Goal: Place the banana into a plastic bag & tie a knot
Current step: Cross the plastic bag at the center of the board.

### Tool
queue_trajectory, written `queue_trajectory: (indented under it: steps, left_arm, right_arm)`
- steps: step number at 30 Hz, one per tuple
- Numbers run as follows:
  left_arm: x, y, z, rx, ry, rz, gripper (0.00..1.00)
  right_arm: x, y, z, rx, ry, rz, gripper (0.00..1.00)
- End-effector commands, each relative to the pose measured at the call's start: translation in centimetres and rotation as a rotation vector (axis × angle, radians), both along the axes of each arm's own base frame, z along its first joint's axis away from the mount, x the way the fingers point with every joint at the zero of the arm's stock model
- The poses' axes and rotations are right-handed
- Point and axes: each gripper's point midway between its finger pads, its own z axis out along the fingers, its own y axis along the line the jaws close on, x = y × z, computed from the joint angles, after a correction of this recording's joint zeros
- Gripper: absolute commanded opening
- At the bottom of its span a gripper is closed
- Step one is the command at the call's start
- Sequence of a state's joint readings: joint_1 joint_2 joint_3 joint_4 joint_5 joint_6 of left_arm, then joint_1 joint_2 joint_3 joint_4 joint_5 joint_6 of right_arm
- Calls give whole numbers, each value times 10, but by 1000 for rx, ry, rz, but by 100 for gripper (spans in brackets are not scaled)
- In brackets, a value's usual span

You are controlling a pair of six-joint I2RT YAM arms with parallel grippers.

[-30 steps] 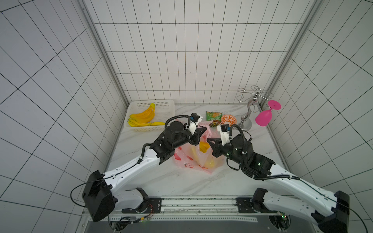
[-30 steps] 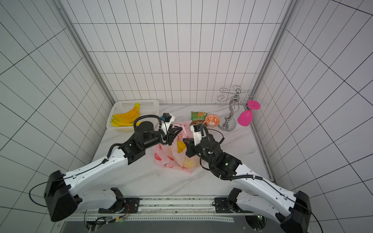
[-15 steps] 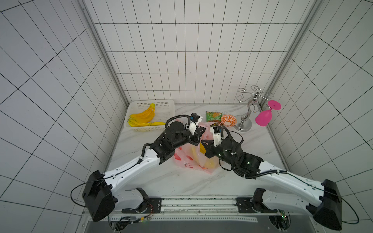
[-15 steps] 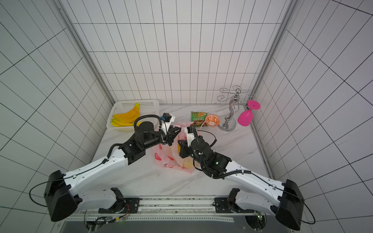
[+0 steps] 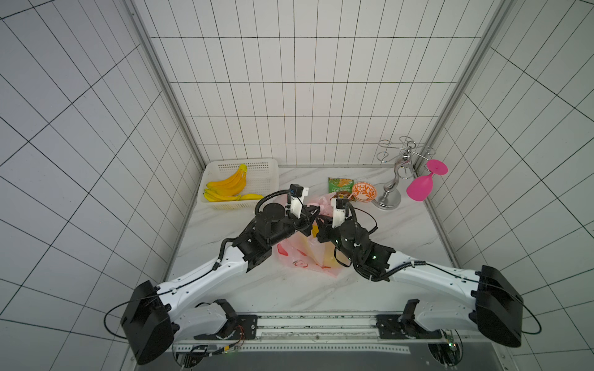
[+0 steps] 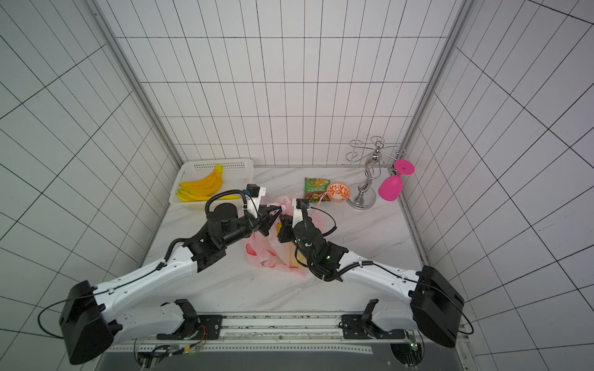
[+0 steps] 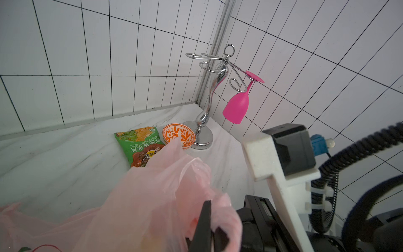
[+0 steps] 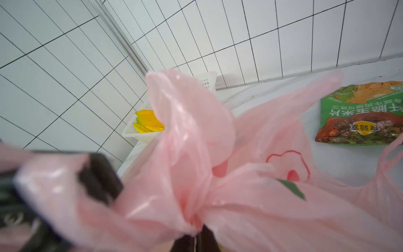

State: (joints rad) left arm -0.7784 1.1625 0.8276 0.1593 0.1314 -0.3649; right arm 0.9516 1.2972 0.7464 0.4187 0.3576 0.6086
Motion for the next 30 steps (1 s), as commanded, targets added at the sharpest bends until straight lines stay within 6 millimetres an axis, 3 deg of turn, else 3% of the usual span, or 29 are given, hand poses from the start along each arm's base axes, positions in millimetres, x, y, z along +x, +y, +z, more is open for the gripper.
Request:
queue_trajectory:
  steps: [1, 7, 14, 17, 24, 30]
  left_arm:
    - [-4, 9, 29, -139, 1, 57, 0]
    - [-8, 15, 31, -174, 26, 71, 0]
    - [-22, -15, 15, -208, 132, -71, 0]
    - [-31, -27, 15, -211, 132, -110, 0]
    - [-1, -5, 17, -159, 84, 50, 0]
    - [16, -12, 22, -132, 81, 54, 0]
  right_arm:
    - [21, -31, -1, 51, -41, -154, 0]
    - [25, -64, 26, 127, -172, -222, 0]
    - [27, -73, 50, 214, -267, -149, 0]
    - [28, -64, 56, 207, -274, -80, 0]
    - [0, -57, 45, 106, -231, 7, 0]
    - [-24, -60, 34, 23, -171, 77, 0]
